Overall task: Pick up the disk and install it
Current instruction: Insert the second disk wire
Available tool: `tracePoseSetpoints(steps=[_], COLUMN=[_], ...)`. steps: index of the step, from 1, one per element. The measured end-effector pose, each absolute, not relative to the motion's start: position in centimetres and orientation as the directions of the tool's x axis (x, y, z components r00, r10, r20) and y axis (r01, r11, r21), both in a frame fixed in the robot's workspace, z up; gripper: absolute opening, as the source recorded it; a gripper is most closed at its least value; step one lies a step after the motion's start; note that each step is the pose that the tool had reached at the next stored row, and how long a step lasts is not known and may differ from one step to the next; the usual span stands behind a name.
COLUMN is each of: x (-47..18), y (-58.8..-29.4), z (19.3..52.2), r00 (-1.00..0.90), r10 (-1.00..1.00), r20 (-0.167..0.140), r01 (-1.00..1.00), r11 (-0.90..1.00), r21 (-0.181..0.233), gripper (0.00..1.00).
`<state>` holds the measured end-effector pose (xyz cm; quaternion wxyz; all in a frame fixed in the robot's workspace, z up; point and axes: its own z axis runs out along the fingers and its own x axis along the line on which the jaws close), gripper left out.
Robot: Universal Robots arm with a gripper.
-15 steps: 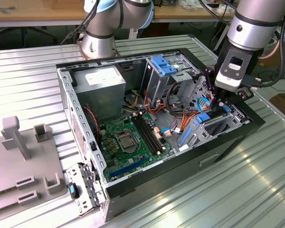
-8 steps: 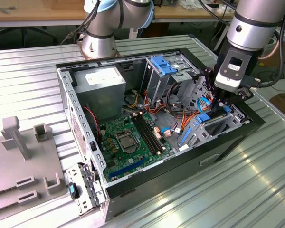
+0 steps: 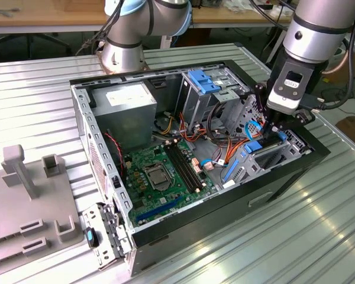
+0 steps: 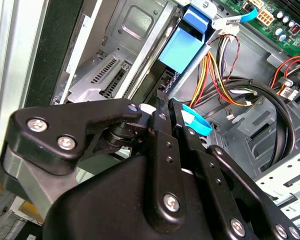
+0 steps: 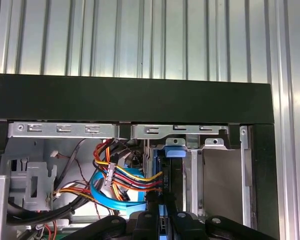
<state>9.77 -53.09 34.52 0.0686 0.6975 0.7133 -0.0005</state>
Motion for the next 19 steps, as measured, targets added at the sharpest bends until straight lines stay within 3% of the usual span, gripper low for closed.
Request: tracePoseSetpoints(steps=[10, 19], x=[9.98, 10.1], y=[-53.37, -53.76], z=[34.52, 34.63], r00=[-0.014, -0.009], r10=[0.997, 1.0], r20=[-0.082, -0.02], r01=[0.995, 0.995], r11=[0.022, 0.011], r21=[0.095, 0.095], gripper=[0.16, 0.16])
